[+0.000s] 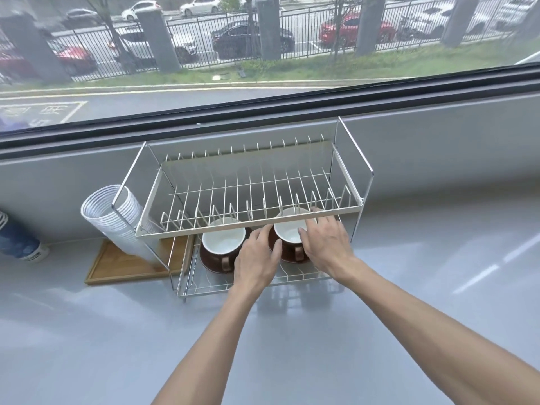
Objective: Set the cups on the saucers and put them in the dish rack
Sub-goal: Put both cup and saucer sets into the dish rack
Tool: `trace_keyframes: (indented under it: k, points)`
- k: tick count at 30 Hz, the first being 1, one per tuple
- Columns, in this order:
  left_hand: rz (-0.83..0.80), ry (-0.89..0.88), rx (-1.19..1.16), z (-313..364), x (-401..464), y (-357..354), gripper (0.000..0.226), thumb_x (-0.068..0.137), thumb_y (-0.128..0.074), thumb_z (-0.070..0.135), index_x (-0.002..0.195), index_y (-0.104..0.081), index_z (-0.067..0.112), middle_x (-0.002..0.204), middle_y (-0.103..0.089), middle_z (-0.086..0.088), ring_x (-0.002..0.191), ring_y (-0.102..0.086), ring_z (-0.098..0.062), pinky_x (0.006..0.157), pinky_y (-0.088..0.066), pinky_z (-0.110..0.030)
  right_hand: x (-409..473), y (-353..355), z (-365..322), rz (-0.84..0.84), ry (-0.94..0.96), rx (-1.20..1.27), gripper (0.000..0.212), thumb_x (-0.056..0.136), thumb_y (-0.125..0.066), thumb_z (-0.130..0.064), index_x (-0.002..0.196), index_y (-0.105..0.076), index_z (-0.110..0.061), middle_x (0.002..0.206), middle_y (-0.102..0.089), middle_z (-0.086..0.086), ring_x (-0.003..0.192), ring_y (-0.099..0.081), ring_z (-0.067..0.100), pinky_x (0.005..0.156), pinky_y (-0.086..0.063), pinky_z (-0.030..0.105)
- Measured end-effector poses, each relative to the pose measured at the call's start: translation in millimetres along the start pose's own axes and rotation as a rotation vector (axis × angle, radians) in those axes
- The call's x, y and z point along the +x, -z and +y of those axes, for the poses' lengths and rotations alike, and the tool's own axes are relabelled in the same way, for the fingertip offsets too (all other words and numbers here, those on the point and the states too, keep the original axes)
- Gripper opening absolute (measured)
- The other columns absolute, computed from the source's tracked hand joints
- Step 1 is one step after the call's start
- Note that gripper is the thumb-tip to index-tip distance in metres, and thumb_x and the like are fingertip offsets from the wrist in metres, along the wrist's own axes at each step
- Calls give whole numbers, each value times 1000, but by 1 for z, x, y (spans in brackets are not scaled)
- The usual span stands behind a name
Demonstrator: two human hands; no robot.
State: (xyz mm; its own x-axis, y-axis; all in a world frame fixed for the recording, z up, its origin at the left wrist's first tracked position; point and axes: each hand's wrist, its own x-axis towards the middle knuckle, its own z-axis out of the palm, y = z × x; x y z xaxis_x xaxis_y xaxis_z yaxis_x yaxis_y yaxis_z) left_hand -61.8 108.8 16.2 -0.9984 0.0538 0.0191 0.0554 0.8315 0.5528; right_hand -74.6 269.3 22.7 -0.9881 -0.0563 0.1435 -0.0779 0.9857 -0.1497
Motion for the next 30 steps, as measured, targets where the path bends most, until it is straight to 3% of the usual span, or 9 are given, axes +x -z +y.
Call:
trace_keyframes:
  k: [3, 7, 10, 16, 21, 25, 30]
  points:
    - [-12, 63, -71, 1, 10, -14, 50, 102, -48, 39, 148, -46, 18, 147, -53, -4, 132, -53, -26, 104, -42, -38, 9, -12, 7, -46, -79, 140, 42, 100, -42, -35, 130, -56, -9, 143, -51, 17, 124, -49, 37, 100, -40, 45]
    - [-26, 160, -161, 1, 25, -30, 40, 103, -45, 38, 132, -56, 13, 130, -61, -9, 122, -56, -30, 92, -39, -37, 21, -25, 11, -75, -194, 326, 51, 101, -41, -38, 144, -43, -10, 136, -56, 17, 126, -47, 36, 105, -38, 43]
    - [-32, 227, -198, -1, 34, -39, 39, 101, -44, 39, 122, -58, 10, 121, -63, -10, 116, -56, -32, 89, -41, -39, 28, -37, 13, -98, -273, 408, 54, 97, -36, -45, 139, -48, -13, 130, -61, 17, 121, -53, 37, 102, -43, 44]
    - [-85, 363, -299, 0, 44, -42, 52, 101, -43, 44, 135, -53, 7, 137, -57, -14, 127, -51, -35, 104, -40, -42, 35, -51, 14, -106, -329, 571, 50, 100, -32, -44, 142, -45, -21, 140, -54, 13, 126, -49, 37, 105, -40, 43]
    - [-95, 378, -347, -5, 46, -44, 50, 99, -44, 46, 124, -59, 4, 129, -59, -15, 120, -54, -34, 102, -43, -45, 37, -55, 16, -107, -376, 634, 42, 102, -31, -21, 142, -45, -18, 137, -53, 19, 125, -48, 40, 102, -39, 42]
    - [-96, 376, -363, -5, 45, -41, 49, 99, -46, 45, 126, -58, 6, 131, -58, -12, 123, -53, -32, 103, -43, -43, 34, -53, 16, -105, -364, 637, 45, 102, -30, -18, 145, -42, -20, 139, -52, 18, 127, -47, 37, 102, -39, 41]
    - [-92, 344, -367, -3, 40, -39, 46, 101, -47, 40, 134, -55, 8, 138, -55, -13, 130, -50, -31, 100, -37, -36, 29, -52, 15, -137, -378, 622, 42, 104, -31, -21, 142, -43, -9, 140, -50, 19, 128, -45, 37, 102, -35, 40]
